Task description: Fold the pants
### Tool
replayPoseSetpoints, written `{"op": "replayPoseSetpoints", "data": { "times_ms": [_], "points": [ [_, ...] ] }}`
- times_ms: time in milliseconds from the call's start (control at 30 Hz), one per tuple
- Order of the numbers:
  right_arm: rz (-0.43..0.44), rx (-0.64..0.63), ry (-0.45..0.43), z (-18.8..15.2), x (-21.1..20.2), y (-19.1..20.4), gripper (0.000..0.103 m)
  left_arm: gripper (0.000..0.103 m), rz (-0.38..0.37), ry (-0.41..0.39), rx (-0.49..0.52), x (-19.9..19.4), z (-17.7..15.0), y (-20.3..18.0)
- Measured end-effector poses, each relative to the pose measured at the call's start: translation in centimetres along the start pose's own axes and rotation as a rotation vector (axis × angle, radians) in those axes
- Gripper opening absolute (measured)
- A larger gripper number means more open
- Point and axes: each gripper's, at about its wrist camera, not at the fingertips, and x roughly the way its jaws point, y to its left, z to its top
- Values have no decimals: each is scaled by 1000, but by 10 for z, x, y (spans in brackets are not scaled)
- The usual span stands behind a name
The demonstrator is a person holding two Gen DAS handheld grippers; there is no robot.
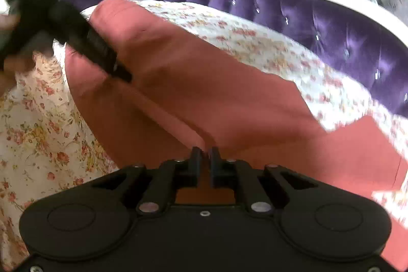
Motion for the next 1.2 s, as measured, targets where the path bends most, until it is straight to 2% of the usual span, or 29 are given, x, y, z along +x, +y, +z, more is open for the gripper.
{"op": "replayPoseSetpoints", "data": {
  "times_ms": [67,100,133,200,300,367,500,533,667,700,733,767,833,900,1033,1100,1200],
  "points": [
    [9,87,-34,5,-13,-14,26,12,6,-32,22,-1,-3,-1],
    [-10,144,-59,8,-20,-25,36,12,12,-36,34,-2,-4,-1],
    [-34,188,-80,9,-26,-34,48,12,14,-36,38,-3,-5,-1],
    [-139,297,-137,15,-33,-59,60,12,16,-36,40,-1,-5,-1],
    [-313,421,-174,29,-25,-94,63,12,18,-43,47,-2,-10,0],
    [-353,482,-176,39,-11,-114,63,12,22,-47,52,-2,-12,-1],
    [-491,558,-85,60,38,-144,61,12,22,-41,43,-1,-10,-1],
    [-501,565,-57,58,45,-149,61,12,19,-39,39,-1,-10,0],
    [-523,647,99,54,80,-163,57,12,11,-37,28,-1,-9,2],
    [-539,652,86,50,80,-163,52,12,11,-36,26,-1,-9,2],
    [-560,639,75,48,80,-158,19,12,11,-36,22,-1,-9,2],
    [-581,633,90,47,78,-157,6,12,11,-35,19,-1,-9,2],
    [-552,682,63,44,61,-161,5,12,13,-32,16,-1,-8,2],
    [-561,714,-7,44,29,-161,5,12,13,-29,16,-1,-8,1],
    [-567,771,-143,31,-54,-162,5,12,10,-29,8,-1,-8,2],
    [-563,812,-166,14,-91,-160,6,12,16,-32,11,-1,-8,1],
    [-547,865,-133,-23,-123,-151,6,13,28,-40,24,-1,-10,-1]
  ]
}}
